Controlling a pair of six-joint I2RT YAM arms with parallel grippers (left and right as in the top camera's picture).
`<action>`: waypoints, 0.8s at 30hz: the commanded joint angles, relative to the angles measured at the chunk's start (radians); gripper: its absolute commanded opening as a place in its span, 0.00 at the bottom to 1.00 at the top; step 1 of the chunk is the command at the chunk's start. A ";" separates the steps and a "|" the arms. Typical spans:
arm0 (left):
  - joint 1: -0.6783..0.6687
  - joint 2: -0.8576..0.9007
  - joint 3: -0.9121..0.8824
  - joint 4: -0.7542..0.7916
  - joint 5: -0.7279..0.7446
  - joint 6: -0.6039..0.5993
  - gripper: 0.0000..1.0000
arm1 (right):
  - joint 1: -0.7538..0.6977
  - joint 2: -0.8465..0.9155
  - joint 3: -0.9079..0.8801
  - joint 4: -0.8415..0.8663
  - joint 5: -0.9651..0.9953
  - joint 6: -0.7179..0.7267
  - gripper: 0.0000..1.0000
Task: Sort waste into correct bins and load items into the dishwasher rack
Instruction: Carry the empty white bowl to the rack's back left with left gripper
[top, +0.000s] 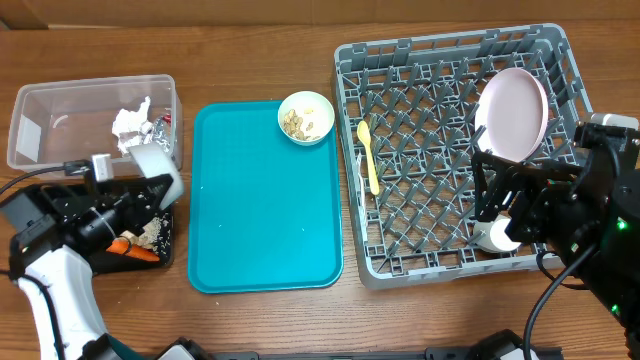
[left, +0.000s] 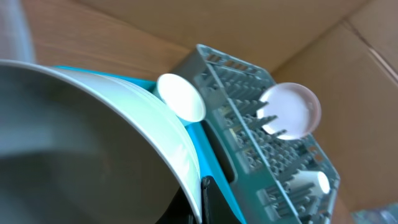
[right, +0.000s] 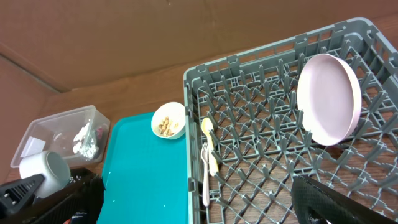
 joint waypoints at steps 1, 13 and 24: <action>0.012 -0.010 0.015 -0.018 -0.125 -0.025 0.04 | -0.001 -0.008 0.007 0.005 0.014 0.001 1.00; 0.032 0.005 0.015 0.099 0.103 -0.132 0.04 | -0.001 -0.008 0.007 0.005 0.014 0.001 1.00; -0.539 -0.044 0.016 0.651 -0.063 -0.558 0.04 | -0.001 -0.008 0.007 0.005 0.014 0.001 1.00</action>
